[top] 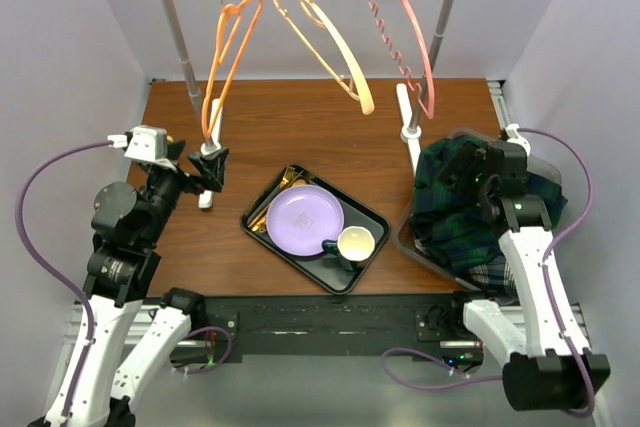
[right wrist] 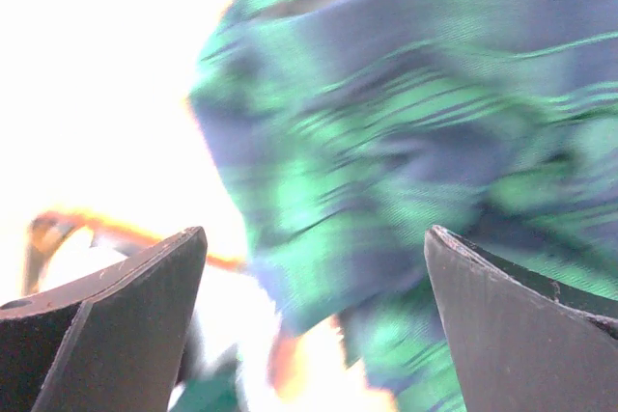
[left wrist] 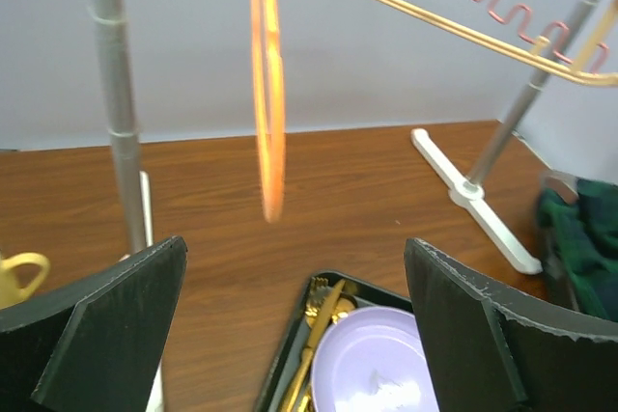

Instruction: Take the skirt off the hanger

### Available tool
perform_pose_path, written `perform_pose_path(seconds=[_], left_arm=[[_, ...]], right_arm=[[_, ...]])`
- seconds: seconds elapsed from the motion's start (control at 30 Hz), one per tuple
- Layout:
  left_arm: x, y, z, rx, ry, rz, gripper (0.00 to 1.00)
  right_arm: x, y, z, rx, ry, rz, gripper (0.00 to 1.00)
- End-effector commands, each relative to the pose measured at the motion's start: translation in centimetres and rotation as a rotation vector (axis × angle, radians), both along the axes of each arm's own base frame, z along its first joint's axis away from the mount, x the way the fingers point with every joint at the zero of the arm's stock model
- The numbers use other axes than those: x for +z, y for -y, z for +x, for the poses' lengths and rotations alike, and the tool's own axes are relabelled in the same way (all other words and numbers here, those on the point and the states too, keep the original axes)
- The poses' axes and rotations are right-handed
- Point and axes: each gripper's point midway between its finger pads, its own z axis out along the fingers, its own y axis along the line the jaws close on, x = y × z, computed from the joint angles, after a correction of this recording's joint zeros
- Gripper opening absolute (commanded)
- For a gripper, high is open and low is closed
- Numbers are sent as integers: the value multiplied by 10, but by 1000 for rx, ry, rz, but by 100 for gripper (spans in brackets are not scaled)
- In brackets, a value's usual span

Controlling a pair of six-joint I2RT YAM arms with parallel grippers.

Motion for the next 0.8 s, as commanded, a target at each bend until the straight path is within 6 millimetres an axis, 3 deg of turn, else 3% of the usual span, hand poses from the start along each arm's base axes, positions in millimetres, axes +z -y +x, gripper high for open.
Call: perform_pose_path(seconds=[0.0,0.07,0.2,0.37,0.5,0.77], left_arm=[[11,24,-25,-160,1,-44,100],[11,30,-34,-201,6,-71,100],[6,41,-50,-282,7,-98,100],[3,49,-62,-346,7,-126,100],[2,52,-67,-370,10,-130,100],[6,51,-69,-367,22,-136,100]], right_arm=[[58,-48,-23,207,110,117,99],[79,-69,-35,340,182,151,99],[115,-72,-62,416,256,110,99],[119,-99,-85,581,274,169,99],[140,-96,-95,577,342,141,99],[157,-100,-104,595,369,160,99]])
